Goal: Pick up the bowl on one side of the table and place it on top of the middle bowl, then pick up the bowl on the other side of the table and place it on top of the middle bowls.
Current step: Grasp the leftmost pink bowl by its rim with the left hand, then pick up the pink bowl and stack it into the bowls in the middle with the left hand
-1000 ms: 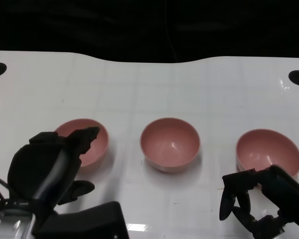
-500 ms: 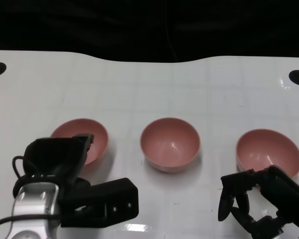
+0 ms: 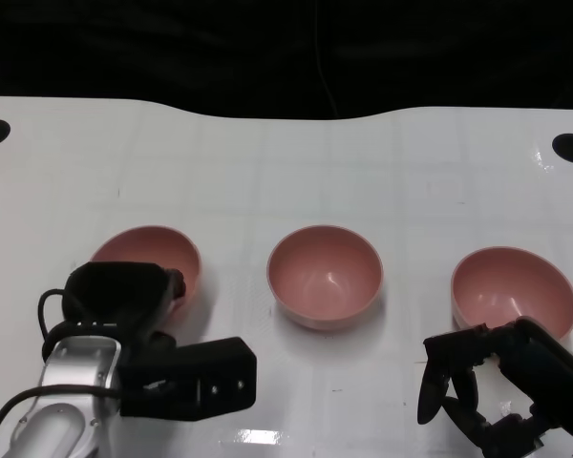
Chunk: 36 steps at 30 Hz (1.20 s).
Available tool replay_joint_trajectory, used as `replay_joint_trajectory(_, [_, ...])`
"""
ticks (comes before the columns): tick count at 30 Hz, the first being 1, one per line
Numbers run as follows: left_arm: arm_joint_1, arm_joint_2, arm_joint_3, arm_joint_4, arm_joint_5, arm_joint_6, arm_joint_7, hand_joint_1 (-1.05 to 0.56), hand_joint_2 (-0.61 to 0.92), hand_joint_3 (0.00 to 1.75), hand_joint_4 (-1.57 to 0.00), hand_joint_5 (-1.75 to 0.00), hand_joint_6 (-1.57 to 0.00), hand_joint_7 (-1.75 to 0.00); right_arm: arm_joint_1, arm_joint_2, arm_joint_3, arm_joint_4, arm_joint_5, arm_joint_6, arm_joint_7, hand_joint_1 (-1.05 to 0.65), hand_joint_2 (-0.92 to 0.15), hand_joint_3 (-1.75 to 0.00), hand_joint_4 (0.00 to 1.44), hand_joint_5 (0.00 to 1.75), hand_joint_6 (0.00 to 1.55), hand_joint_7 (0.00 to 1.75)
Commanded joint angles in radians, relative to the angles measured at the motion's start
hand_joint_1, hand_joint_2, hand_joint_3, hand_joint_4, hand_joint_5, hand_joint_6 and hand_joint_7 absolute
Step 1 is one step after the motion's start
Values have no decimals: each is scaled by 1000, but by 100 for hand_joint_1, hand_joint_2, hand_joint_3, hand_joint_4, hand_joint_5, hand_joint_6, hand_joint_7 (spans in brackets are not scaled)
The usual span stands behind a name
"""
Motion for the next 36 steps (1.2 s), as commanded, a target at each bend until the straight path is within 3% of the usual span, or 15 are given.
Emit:
replay_joint_trajectory(1, [-15, 42, 8, 35, -54, -83, 105, -25, 90, 3, -84, -166, -116, -45, 3, -12, -8, 4, 4, -9, -4, 21, -16, -151, 95, 171, 96, 115])
replay_joint_trajectory(2, [-17, 47, 7, 39, -66, -103, 125, -23, 91, 3, -85, -171, -93, -103, 2, -12, -7, 5, 5, -9, -3, 21, -16, -152, 95, 171, 96, 115])
replay_joint_trajectory(3, [-19, 52, 5, 43, -74, -113, 136, -21, 92, 5, -85, -173, -81, -130, 2, -12, -7, 5, 6, -9, -3, 21, -16, -152, 95, 171, 96, 115])
replay_joint_trajectory(4, [-21, 55, 3, 46, -80, -120, 145, -20, 92, 6, -85, -174, -73, -148, 2, -11, -7, 6, 6, -9, -3, 21, -16, -152, 95, 171, 96, 115])
replay_joint_trajectory(7, [-25, 68, -4, 43, -72, -152, 214, -20, 92, 13, -83, -175, -64, -171, 4, -11, -8, -1, 6, -4, -3, 21, -16, -152, 95, 171, 96, 115])
replay_joint_trajectory(11, [-20, 87, -5, 4, -65, -188, 272, -20, 92, 27, -81, -175, -62, -174, 5, -12, -8, -3, 0, -3, -5, 21, -16, -152, 95, 172, 96, 115])
replay_joint_trajectory(13, [-16, 92, 2, -36, -71, -205, 285, -20, 85, 42, -82, -175, -69, -157, 4, -11, -7, 0, 1, -5, -4, 22, -16, -152, 95, 172, 96, 115])
replay_joint_trajectory(15, [-12, 97, 6, -76, -73, -207, 280, -20, 70, 66, -82, -175, -80, -126, 4, -10, -6, 2, 2, -6, -4, 22, -16, -151, 95, 172, 96, 115])
replay_joint_trajectory(20, [-9, 108, 6, -147, -68, -221, 280, -22, 67, 66, -82, -175, -93, -98, 4, -9, -6, -2, -1, -5, -6, 22, -16, -151, 95, 171, 96, 115])
replay_joint_trajectory(21, [-9, 108, 6, -160, -74, -235, 285, -22, 66, 65, -82, -175, -94, -99, 4, -9, -6, -2, 0, -4, -6, 22, -16, -151, 95, 171, 96, 115])
replay_joint_trajectory(25, [-15, 109, 7, -191, -87, -288, 293, -19, 62, 67, -85, -175, -69, -163, 2, -9, -5, 2, 0, -6, -5, 23, -16, -151, 95, 172, 96, 114])
replay_joint_trajectory(27, [-22, 107, 4, -213, -91, -302, 273, -21, 63, 64, -83, -175, -65, -172, 3, -10, -5, -4, 0, 2, -4, 23, -17, -151, 95, 172, 96, 114])
replay_joint_trajectory(29, [-40, 110, -1, -228, -123, -344, 235, -22, 63, 58, -83, -175, -66, -169, 3, -8, -4, -5, 4, 6, -2, 24, -17, -151, 95, 172, 96, 114])
replay_joint_trajectory(31, [-57, 112, -4, -228, -158, -387, 200, -22, 66, 56, -83, -175, -76, -144, 2, -7, -4, -2, 5, 3, -3, 24, -17, -152, 95, 172, 96, 114])
replay_joint_trajectory(36, [-110, 103, -29, -194, -180, -445, 129, -24, 63, 79, -85, -175, -80, -149, 0, -7, -5, 4, -5, -8, -10, 24, -16, -152, 95, 172, 96, 114])
